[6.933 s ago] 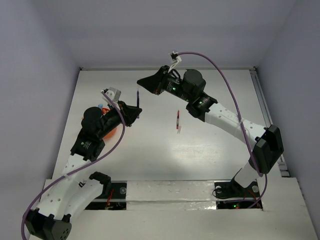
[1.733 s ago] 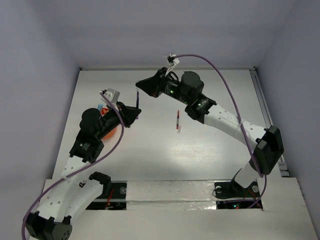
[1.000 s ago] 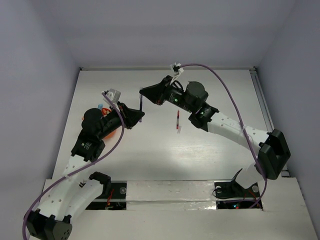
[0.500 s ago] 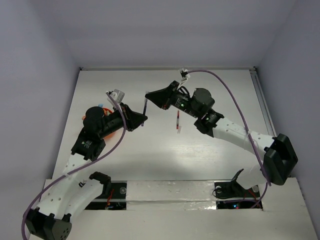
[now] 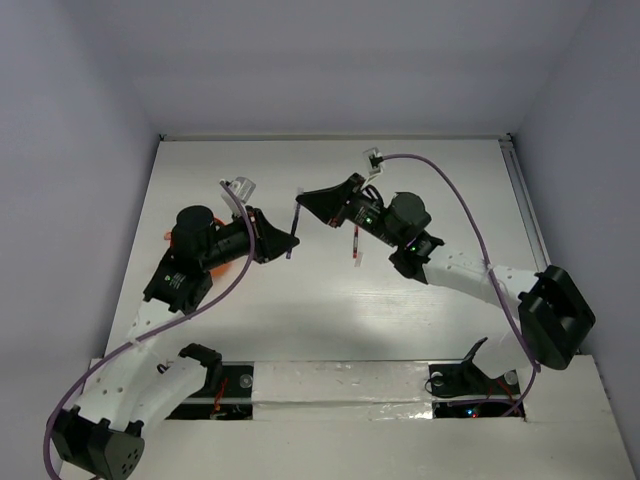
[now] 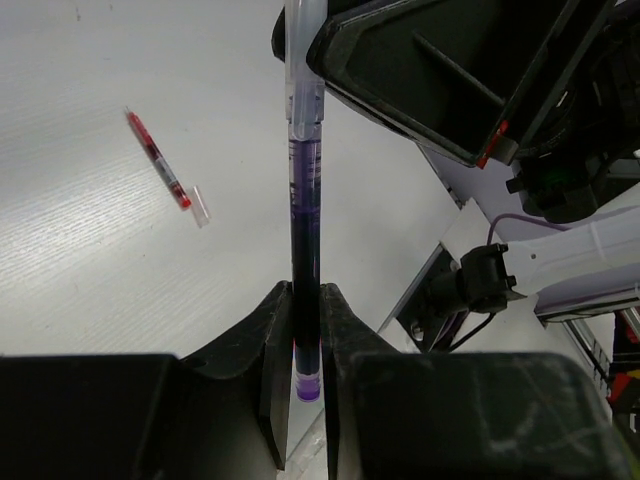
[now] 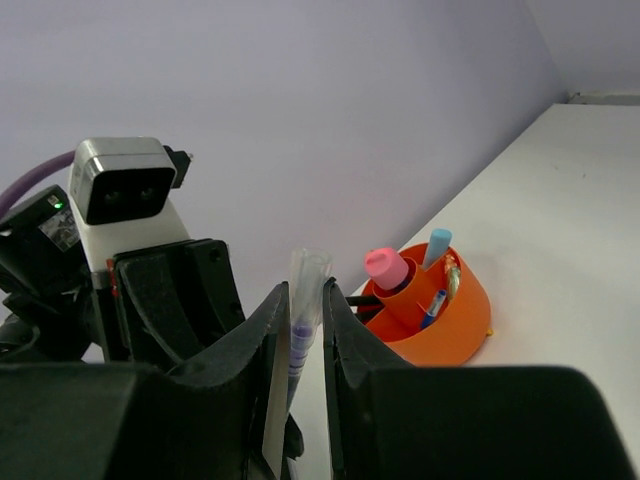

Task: Sort the stationery into containers
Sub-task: Close the pen cap on the pen.

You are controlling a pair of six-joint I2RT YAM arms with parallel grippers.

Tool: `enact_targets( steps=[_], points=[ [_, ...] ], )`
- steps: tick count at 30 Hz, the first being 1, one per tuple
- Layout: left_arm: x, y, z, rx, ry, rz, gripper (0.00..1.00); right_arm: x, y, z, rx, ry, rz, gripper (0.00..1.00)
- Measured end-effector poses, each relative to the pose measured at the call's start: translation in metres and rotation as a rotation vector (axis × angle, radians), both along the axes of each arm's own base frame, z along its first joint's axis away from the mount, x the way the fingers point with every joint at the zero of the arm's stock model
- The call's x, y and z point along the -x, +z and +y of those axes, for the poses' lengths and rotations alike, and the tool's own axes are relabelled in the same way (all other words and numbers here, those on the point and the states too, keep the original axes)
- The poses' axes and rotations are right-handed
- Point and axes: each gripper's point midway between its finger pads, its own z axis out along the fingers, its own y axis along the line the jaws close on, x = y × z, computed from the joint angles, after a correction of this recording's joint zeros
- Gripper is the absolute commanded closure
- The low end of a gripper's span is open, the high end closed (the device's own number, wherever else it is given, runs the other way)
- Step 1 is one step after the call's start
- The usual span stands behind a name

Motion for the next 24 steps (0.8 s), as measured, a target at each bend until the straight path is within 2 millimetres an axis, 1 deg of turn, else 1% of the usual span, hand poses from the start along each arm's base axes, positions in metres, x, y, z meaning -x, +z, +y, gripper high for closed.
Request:
enact_targets(
  steps=[4, 9, 12, 14, 15, 16, 17, 18, 19, 20, 21, 22, 23, 24],
  points=[
    [-0.001, -0.001, -0.001, -0.003, 0.002, 0.023, 1.0, 0.0, -0.009, -0.001, -0.008, -0.019, 0.017, 1.0],
    [-0.007, -0.006, -0.003, 0.001, 0.009, 0.058, 1.0, 0.007, -0.02, 0.003, 0.001, -0.019, 0.036, 1.0],
    [-0.015, -0.002, -0.004, 0.014, 0.031, 0.049, 1.0, 0.016, -0.028, 0.008, 0.017, 0.005, 0.049, 1.0],
    [-0.017, -0.001, -0.003, 0.02, 0.039, 0.047, 1.0, 0.02, -0.029, 0.009, 0.021, 0.013, 0.051, 1.0],
    [-0.017, 0.001, -0.004, 0.024, 0.039, 0.043, 1.0, 0.021, -0.028, 0.008, 0.021, 0.014, 0.05, 0.98],
    [-0.017, 0.002, -0.004, 0.027, 0.039, 0.04, 1.0, 0.022, -0.028, 0.008, 0.023, 0.015, 0.05, 0.92],
    [-0.017, 0.003, -0.004, 0.029, 0.039, 0.034, 1.0, 0.024, -0.026, 0.007, 0.026, 0.016, 0.049, 0.78],
    [-0.016, 0.005, -0.003, 0.031, 0.04, 0.027, 1.0, 0.025, -0.025, 0.006, 0.03, 0.019, 0.048, 0.7],
    [-0.019, 0.009, -0.002, 0.037, 0.057, 0.005, 1.0, 0.031, -0.029, 0.006, 0.05, 0.045, 0.058, 0.64],
    [-0.023, 0.013, 0.002, 0.036, 0.086, -0.024, 1.0, 0.036, -0.026, 0.004, 0.051, 0.065, 0.054, 0.59],
    [-0.029, 0.022, 0.006, 0.049, 0.119, -0.064, 1.0, 0.047, -0.03, 0.003, 0.076, 0.117, 0.062, 0.5],
    [-0.035, 0.034, 0.01, 0.067, 0.15, -0.118, 1.0, 0.057, -0.038, 0.002, 0.104, 0.165, 0.08, 0.45],
    [-0.037, 0.045, 0.014, 0.083, 0.175, -0.163, 1.0, 0.066, -0.046, 0.001, 0.131, 0.215, 0.097, 0.36],
    [-0.037, 0.055, 0.018, 0.097, 0.191, -0.2, 1.0, 0.073, -0.053, -0.001, 0.155, 0.259, 0.111, 0.32]
  ],
)
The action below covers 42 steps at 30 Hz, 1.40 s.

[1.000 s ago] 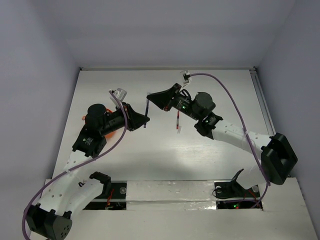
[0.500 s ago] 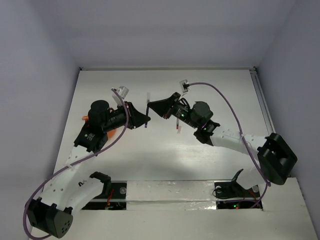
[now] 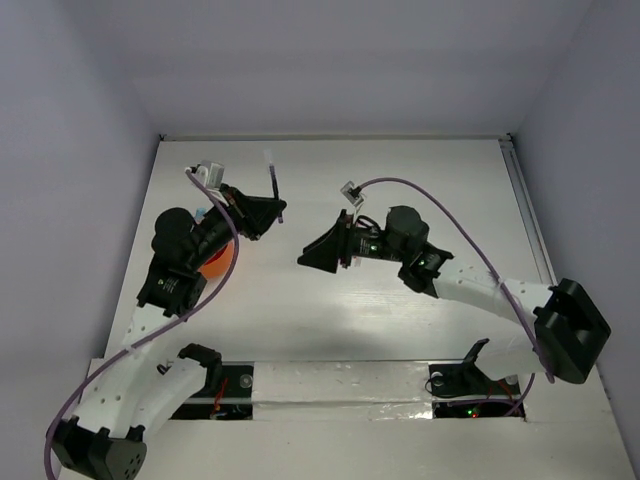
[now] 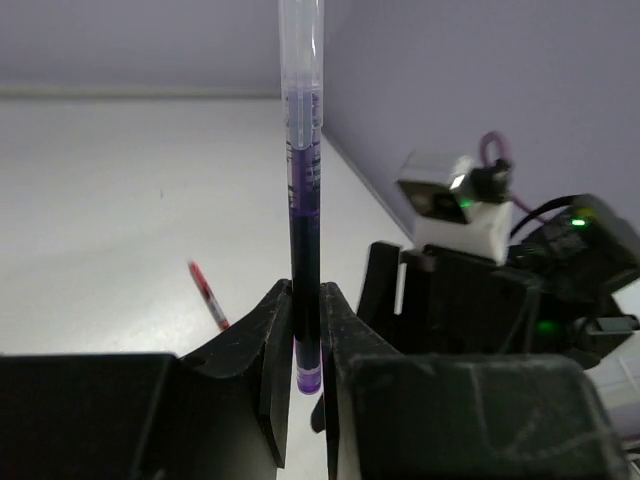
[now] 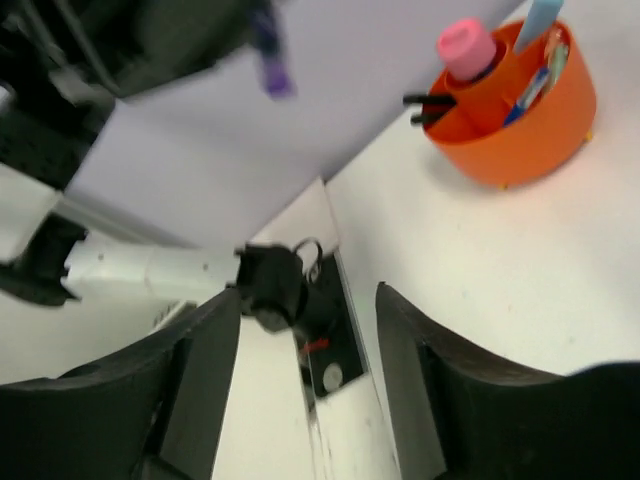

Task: Sort the stationery into containers
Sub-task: Close the pen cap on the pen.

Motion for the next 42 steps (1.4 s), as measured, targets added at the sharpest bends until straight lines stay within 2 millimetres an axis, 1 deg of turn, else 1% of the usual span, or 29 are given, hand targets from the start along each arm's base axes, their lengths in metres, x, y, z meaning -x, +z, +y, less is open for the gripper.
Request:
enact_targets(
  steps=[1, 2, 3, 4, 6, 8, 9, 14, 16, 18, 20, 22, 23, 26, 28, 30, 33, 35, 37, 41, 42],
  points=[
    [0.003, 0.009, 0.002, 0.011, 0.005, -0.036, 1.0, 0.004, -0.007, -0.003, 0.025, 0.036, 0.018, 0.29],
    [0.005, 0.017, 0.003, 0.02, 0.008, -0.066, 1.0, 0.006, -0.011, -0.007, 0.045, 0.065, 0.028, 0.22],
    [0.009, 0.023, 0.004, 0.03, 0.007, -0.095, 1.0, 0.007, -0.015, -0.011, 0.066, 0.086, 0.034, 0.2],
    [0.011, 0.027, 0.005, 0.036, 0.004, -0.112, 1.0, 0.006, -0.016, -0.013, 0.086, 0.1, 0.035, 0.18],
    [0.015, 0.029, 0.004, 0.043, -0.007, -0.134, 1.0, 0.002, -0.007, -0.016, 0.109, 0.115, 0.012, 0.12],
    [0.019, 0.027, 0.003, 0.045, -0.026, -0.143, 1.0, -0.002, 0.013, -0.018, 0.109, 0.123, -0.045, 0.09],
    [0.02, 0.026, 0.002, 0.044, -0.036, -0.144, 1.0, -0.005, 0.026, -0.019, 0.099, 0.122, -0.08, 0.06],
    [0.032, 0.012, -0.01, 0.046, -0.137, -0.123, 1.0, -0.019, 0.097, -0.03, 0.025, 0.1, -0.273, 0.01],
    [0.039, 0.007, -0.014, 0.054, -0.184, -0.119, 1.0, -0.024, 0.124, -0.03, -0.002, 0.102, -0.338, 0.01],
    [0.044, 0.003, -0.018, 0.061, -0.222, -0.112, 1.0, -0.03, 0.143, -0.026, -0.024, 0.107, -0.384, 0.01],
    [0.049, 0.002, -0.021, 0.068, -0.253, -0.11, 1.0, -0.037, 0.154, -0.02, -0.033, 0.108, -0.41, 0.01],
    [0.052, 0.003, -0.022, 0.073, -0.273, -0.114, 1.0, -0.045, 0.156, -0.014, -0.032, 0.109, -0.415, 0.02],
    [0.054, 0.005, -0.023, 0.076, -0.283, -0.123, 1.0, -0.049, 0.154, -0.011, -0.029, 0.11, -0.411, 0.05],
    [0.055, 0.008, -0.024, 0.083, -0.295, -0.134, 1.0, -0.056, 0.144, -0.004, -0.014, 0.119, -0.386, 0.1],
    [0.056, 0.009, -0.024, 0.087, -0.301, -0.137, 1.0, -0.059, 0.137, -0.001, -0.006, 0.125, -0.367, 0.16],
    [0.055, 0.008, -0.025, 0.09, -0.305, -0.133, 1.0, -0.061, 0.132, 0.001, -0.002, 0.135, -0.349, 0.21],
    [0.053, 0.007, -0.027, 0.095, -0.31, -0.122, 1.0, -0.061, 0.129, 0.003, -0.002, 0.146, -0.333, 0.24],
    [0.051, 0.006, -0.027, 0.098, -0.311, -0.116, 1.0, -0.061, 0.131, 0.004, -0.007, 0.153, -0.33, 0.25],
    [0.051, 0.005, -0.028, 0.1, -0.311, -0.115, 1.0, -0.06, 0.134, 0.005, -0.015, 0.16, -0.334, 0.33],
    [0.05, 0.001, -0.028, 0.101, -0.312, -0.102, 1.0, -0.057, 0.137, 0.009, -0.03, 0.174, -0.33, 0.36],
    [0.05, 0.001, -0.028, 0.101, -0.312, -0.102, 1.0, -0.057, 0.136, 0.011, -0.032, 0.178, -0.325, 0.38]
  ],
)
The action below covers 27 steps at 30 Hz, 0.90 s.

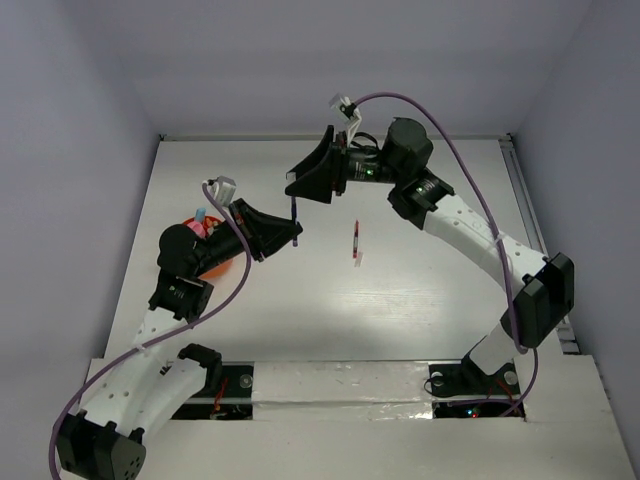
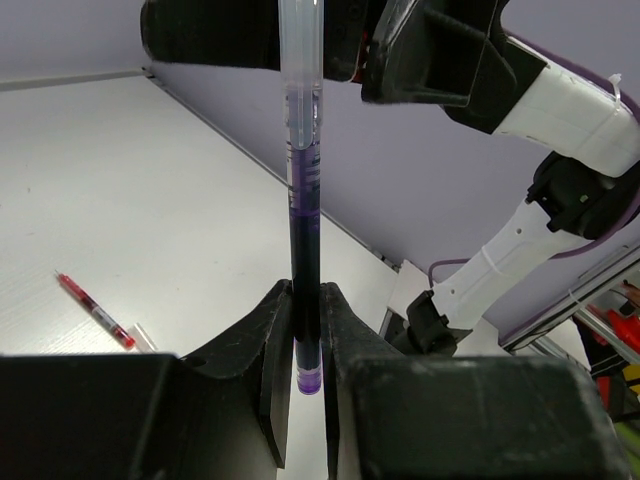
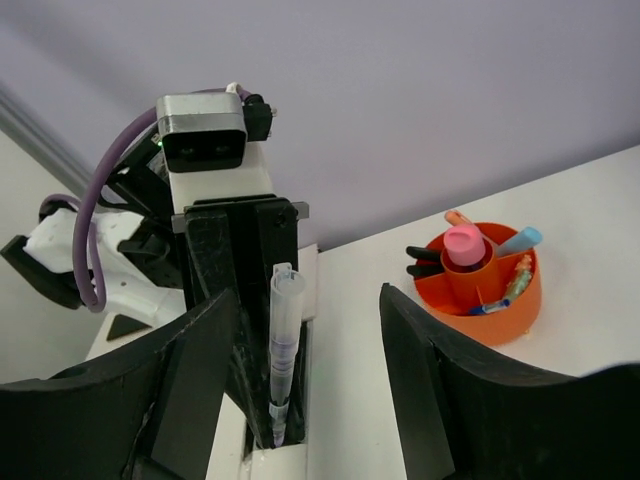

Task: Sort the stationery into containers
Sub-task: Close the pen cap on the pen.

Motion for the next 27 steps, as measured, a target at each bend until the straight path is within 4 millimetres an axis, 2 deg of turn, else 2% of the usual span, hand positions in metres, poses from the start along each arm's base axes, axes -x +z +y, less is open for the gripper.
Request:
enact_targets(
  steps=[2, 5, 7, 10, 12, 13, 17, 21, 23, 24, 25, 27],
  points=[
    [0.0, 0.0002, 0.0, 0.0, 0.0, -0.001, 1.0, -0.0003, -0.0034, 0.0039, 0.002, 0.007, 0.01, 0.43],
    [-0.0007, 0.0001, 0.0, 0.001, 0.002, -0.001, 1.0, -0.0009, -0.0085, 0.0089, 0.005, 0.016, 0.024, 0.63],
    [-0.0019, -0.001, 0.0, 0.001, 0.006, 0.005, 1.0, -0.0002, -0.0091, 0.0101, 0.005, 0.021, 0.036, 0.67],
    [-0.0031, -0.0021, -0.0007, 0.0, 0.006, 0.009, 1.0, 0.0018, -0.0072, 0.0111, -0.002, 0.027, 0.031, 0.65],
    [-0.003, -0.0018, -0.0009, 0.0, 0.005, 0.007, 1.0, 0.0019, -0.007, 0.0111, -0.002, 0.027, 0.033, 0.55],
    [-0.0031, -0.0018, -0.001, 0.0, 0.005, 0.007, 1.0, 0.0021, -0.0067, 0.0111, -0.004, 0.028, 0.035, 0.53],
    [-0.0037, -0.0025, -0.0013, -0.001, 0.005, 0.009, 1.0, 0.0021, -0.0048, 0.0111, -0.01, 0.028, 0.027, 0.57],
    [-0.0037, -0.0023, -0.0013, 0.0, 0.005, 0.009, 1.0, 0.0022, -0.004, 0.0111, -0.013, 0.028, 0.027, 0.81],
    [-0.0045, -0.0027, -0.0011, -0.001, 0.009, 0.01, 1.0, 0.0032, -0.0035, 0.011, -0.014, 0.033, 0.036, 0.86],
    [-0.0051, -0.0029, -0.001, -0.001, 0.011, 0.01, 1.0, 0.0033, -0.0031, 0.011, -0.015, 0.033, 0.039, 0.95],
    [-0.0051, -0.0031, -0.0011, -0.002, 0.01, 0.01, 1.0, 0.0034, -0.0032, 0.011, -0.016, 0.034, 0.04, 1.0],
    [-0.0054, -0.0034, -0.0012, -0.002, 0.01, 0.011, 1.0, 0.0035, -0.0038, 0.011, -0.015, 0.034, 0.044, 1.0]
  ],
)
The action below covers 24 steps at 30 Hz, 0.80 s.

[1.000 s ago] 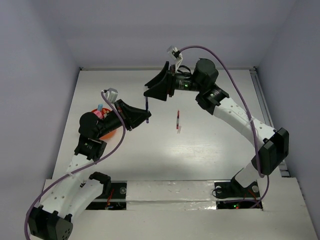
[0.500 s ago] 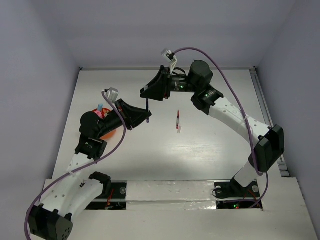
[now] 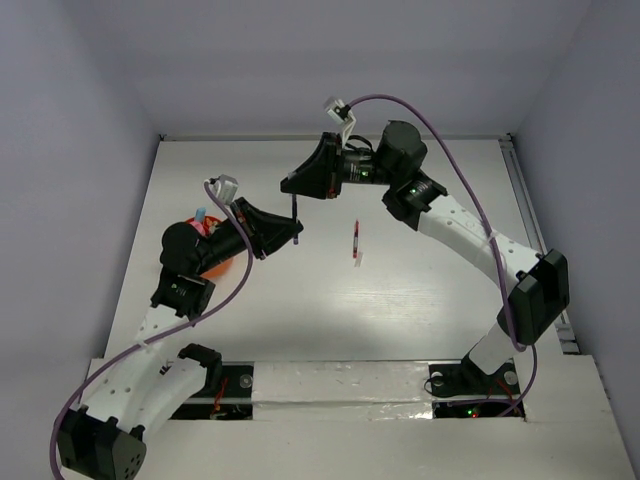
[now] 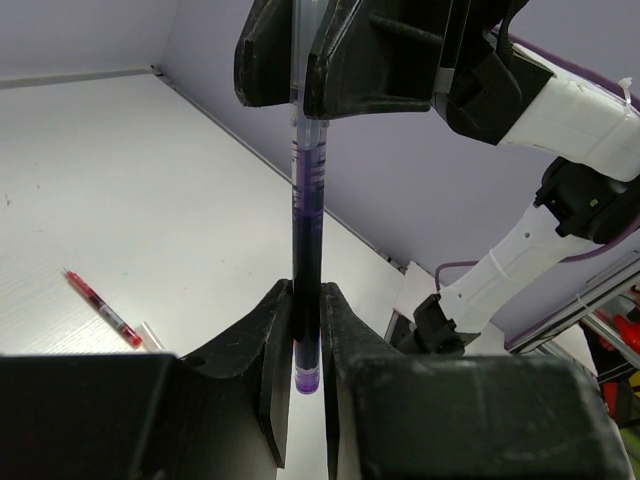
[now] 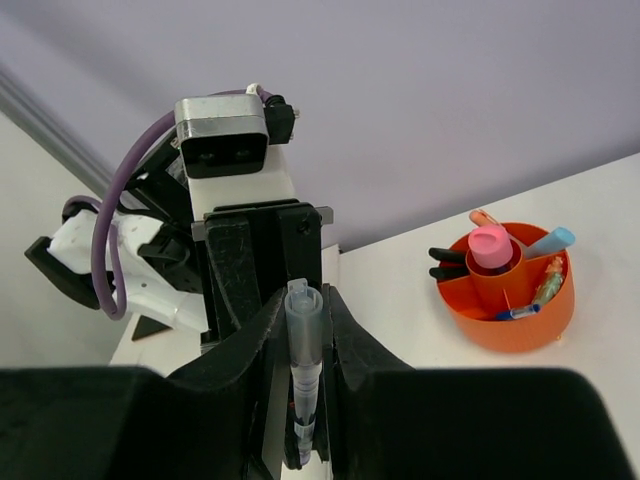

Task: Sort the stationery into containers
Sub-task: Close the pen cap on the pen.

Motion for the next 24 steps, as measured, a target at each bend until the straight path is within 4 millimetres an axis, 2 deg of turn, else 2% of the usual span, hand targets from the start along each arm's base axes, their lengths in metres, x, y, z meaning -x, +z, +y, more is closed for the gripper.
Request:
enact_targets(
  steps=[6, 10, 18, 24],
  points=[
    [-0.003, -0.007, -0.002, -0.011, -0.009, 0.032, 1.0, 0.003, -0.011, -0.004, -0.001, -0.017, 0.007, 1.0],
    [-0.002, -0.01, -0.009, -0.036, -0.055, 0.079, 1.0, 0.004, -0.019, -0.014, -0.017, -0.085, 0.005, 1.0],
    [0.003, 0.006, -0.021, -0.069, -0.165, 0.123, 1.0, 0.01, -0.011, -0.034, -0.152, -0.239, -0.046, 1.0],
    [0.0, 0.001, -0.023, -0.097, -0.168, 0.178, 1.0, 0.003, -0.018, -0.041, -0.197, -0.312, -0.018, 1.0]
  ],
)
